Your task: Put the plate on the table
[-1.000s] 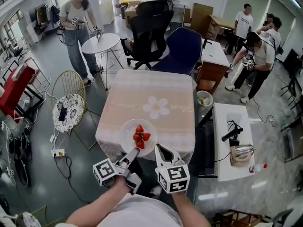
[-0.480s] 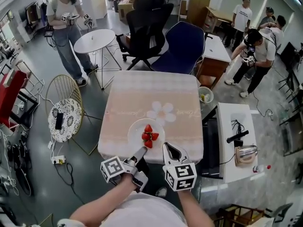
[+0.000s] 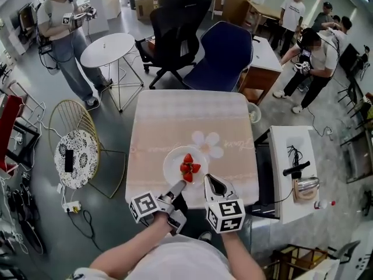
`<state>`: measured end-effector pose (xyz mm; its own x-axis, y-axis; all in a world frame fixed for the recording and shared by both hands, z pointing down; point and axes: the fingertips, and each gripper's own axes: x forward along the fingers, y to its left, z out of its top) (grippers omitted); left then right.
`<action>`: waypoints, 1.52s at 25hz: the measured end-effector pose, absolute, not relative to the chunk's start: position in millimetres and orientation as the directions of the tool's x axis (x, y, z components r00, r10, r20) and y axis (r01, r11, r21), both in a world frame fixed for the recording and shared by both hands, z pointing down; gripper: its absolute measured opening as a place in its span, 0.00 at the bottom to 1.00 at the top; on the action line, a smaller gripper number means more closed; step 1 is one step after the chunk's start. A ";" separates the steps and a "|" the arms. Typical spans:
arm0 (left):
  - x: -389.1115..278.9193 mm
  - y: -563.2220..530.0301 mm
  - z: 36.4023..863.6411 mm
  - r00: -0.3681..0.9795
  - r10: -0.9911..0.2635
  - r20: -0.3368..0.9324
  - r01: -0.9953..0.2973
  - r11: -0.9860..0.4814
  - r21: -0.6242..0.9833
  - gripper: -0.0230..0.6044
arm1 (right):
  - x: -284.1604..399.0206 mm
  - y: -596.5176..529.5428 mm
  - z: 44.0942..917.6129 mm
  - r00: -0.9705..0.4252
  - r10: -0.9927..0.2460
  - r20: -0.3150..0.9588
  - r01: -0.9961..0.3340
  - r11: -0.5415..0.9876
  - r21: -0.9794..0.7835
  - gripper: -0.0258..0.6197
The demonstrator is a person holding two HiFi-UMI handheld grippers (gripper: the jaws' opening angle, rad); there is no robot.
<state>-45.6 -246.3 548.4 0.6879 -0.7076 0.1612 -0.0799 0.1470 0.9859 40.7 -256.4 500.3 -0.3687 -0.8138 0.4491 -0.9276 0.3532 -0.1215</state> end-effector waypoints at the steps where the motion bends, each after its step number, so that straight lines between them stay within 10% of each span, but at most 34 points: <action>1: -46.9 -249.3 550.6 0.698 -0.698 0.163 -0.082 0.149 0.985 0.07 | 38.9 -259.6 501.3 -0.360 -0.816 0.453 -0.931 0.344 -0.120 0.05; 38: -10.7 -347.3 660.1 0.710 -0.609 0.354 -0.221 0.285 0.933 0.07 | 71.1 -359.4 561.6 -0.395 -0.710 0.584 -0.909 0.395 -0.134 0.05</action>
<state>-10.7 -347.3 660.1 0.7100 -0.6086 0.3542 -0.2206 0.2855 0.9326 71.1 -359.4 561.6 -0.3946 -0.7097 0.5837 -0.9089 0.3948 -0.1344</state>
